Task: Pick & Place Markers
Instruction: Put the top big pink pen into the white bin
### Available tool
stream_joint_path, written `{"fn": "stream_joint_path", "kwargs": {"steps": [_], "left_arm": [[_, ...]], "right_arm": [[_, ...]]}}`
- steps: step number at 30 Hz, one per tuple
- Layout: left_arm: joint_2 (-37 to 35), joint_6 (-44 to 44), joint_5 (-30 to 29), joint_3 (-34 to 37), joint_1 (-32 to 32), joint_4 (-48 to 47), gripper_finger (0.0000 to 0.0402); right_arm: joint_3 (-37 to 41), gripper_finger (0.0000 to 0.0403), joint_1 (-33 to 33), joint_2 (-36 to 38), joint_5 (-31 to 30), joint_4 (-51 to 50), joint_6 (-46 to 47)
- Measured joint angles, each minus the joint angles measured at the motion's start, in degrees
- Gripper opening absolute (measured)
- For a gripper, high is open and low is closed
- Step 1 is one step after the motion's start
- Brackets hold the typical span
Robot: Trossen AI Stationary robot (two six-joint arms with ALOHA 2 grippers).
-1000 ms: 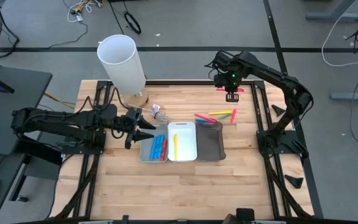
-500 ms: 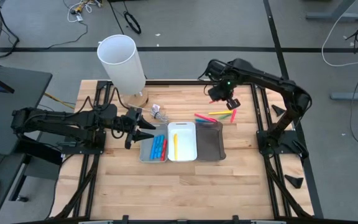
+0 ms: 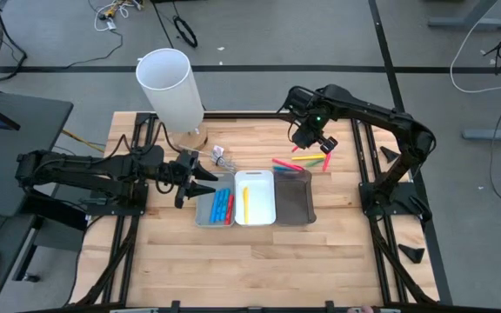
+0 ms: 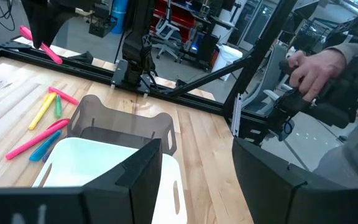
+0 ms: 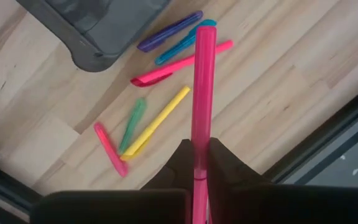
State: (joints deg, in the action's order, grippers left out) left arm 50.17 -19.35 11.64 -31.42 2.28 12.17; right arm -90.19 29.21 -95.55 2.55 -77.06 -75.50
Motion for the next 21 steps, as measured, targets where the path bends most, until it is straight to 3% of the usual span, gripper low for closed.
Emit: {"fn": "stream_joint_path", "kwargs": {"steps": [8, 21], "left_arm": [[0.00, 0.00, 0.00, 0.00, -0.01, 0.01, 0.0202], [-0.01, 0.01, 0.00, 0.00, -0.01, 0.01, 0.0202]], "right_arm": [[0.00, 0.0011, -2.72, 0.00, -0.01, 2.10, -0.66], [-0.02, 0.0011, -15.07, -5.33, -0.09, 6.10, -1.76]]}}
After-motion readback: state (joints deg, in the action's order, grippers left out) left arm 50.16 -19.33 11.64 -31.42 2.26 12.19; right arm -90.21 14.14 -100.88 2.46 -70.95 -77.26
